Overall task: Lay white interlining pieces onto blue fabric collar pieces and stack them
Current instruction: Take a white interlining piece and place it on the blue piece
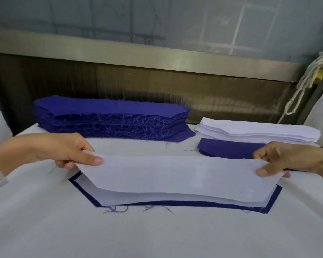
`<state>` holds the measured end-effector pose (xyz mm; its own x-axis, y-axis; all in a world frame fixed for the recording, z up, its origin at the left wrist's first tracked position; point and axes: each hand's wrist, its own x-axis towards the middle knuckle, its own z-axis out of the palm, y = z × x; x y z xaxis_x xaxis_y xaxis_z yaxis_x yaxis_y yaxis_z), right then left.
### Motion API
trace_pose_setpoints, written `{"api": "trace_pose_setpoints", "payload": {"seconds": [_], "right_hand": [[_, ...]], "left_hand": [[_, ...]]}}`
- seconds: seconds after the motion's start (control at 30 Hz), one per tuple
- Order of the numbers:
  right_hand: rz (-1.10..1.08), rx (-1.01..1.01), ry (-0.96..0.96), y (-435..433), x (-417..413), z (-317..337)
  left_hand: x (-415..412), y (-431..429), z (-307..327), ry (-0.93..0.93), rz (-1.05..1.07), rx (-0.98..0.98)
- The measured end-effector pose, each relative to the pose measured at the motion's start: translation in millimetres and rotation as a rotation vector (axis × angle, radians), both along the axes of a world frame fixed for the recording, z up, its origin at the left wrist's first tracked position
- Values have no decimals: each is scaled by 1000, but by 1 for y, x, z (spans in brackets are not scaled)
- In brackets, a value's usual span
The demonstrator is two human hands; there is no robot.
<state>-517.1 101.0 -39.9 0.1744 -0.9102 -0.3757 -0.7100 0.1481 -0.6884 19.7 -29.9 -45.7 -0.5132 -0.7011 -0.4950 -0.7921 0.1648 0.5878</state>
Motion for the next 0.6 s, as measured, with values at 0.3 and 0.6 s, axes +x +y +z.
{"api": "trace_pose_setpoints", "payload": {"seconds": [0.3, 0.6], "right_hand": [[63, 86, 38, 4, 6, -13], [53, 85, 93, 9, 14, -9]], "left_hand": [[1, 10, -11, -96, 34, -22], [-5, 14, -16, -94, 121, -26]]}}
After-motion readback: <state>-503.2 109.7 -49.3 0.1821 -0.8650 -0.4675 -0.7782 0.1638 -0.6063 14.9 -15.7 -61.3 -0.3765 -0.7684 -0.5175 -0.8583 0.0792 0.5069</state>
